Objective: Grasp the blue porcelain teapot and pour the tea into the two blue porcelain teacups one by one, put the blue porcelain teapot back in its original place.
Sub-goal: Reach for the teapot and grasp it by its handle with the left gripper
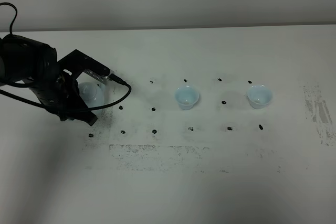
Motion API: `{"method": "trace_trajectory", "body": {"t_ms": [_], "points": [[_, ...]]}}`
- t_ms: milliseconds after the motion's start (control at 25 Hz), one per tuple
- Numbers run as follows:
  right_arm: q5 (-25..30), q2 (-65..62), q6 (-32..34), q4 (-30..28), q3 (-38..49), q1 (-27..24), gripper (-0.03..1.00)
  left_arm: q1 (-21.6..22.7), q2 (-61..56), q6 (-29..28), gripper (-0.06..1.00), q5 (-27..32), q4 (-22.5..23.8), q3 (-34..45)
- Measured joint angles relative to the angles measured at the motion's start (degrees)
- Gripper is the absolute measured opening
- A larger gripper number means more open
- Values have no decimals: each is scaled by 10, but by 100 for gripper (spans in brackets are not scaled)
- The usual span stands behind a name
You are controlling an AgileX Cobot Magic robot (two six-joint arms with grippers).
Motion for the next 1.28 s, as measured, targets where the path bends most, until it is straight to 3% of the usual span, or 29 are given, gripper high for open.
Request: {"method": "trace_trajectory", "body": {"t_ms": [760, 1280], "points": [[0, 0, 0, 0, 0, 0, 54, 0, 0, -2, 10, -13, -2, 0], [0, 0, 0, 0, 0, 0, 54, -6, 0, -2, 10, -55, -6, 0]]}}
